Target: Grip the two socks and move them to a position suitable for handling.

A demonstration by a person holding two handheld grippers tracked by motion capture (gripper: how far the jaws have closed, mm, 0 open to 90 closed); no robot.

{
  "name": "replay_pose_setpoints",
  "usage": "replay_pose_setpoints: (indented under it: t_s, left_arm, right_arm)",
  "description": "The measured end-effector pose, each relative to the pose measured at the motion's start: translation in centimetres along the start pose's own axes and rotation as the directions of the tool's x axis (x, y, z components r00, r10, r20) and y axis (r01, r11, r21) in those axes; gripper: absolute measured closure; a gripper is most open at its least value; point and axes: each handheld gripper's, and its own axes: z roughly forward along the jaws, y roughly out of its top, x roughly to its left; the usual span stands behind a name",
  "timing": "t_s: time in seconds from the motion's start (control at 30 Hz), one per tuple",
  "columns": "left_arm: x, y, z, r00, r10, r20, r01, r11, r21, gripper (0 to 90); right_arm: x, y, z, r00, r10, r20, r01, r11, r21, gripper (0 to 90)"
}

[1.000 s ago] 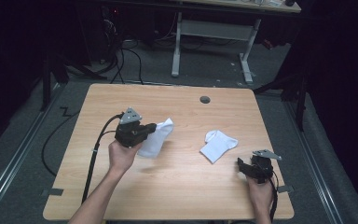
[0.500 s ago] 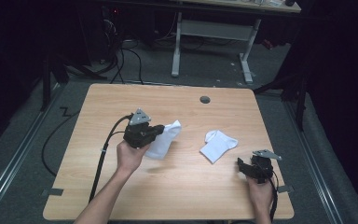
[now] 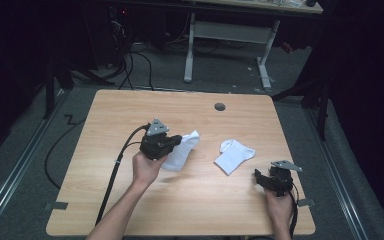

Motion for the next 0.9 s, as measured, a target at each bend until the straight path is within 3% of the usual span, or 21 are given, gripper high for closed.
replay_pose_setpoints:
  t_s: [0.2, 0.9]
  left_arm:
    - [0.1, -0.6, 0.6, 0.9995, -0.031, 0.008, 0.032, 0.9995, -0.004, 87.4]
    - [0.4, -2.9, 2.9, 0.9976, -0.069, -0.001, 0.069, 0.9971, 0.032, 87.1]
  right_arm:
    - [0.0, 0.0, 0.0, 1.0000, -0.001, 0.000, 0.001, 1.000, 0.000, 32.2]
    - [0.0, 0.0, 0.0, 1.0000, -0.001, 0.001, 0.001, 1.000, 0.002, 32.2]
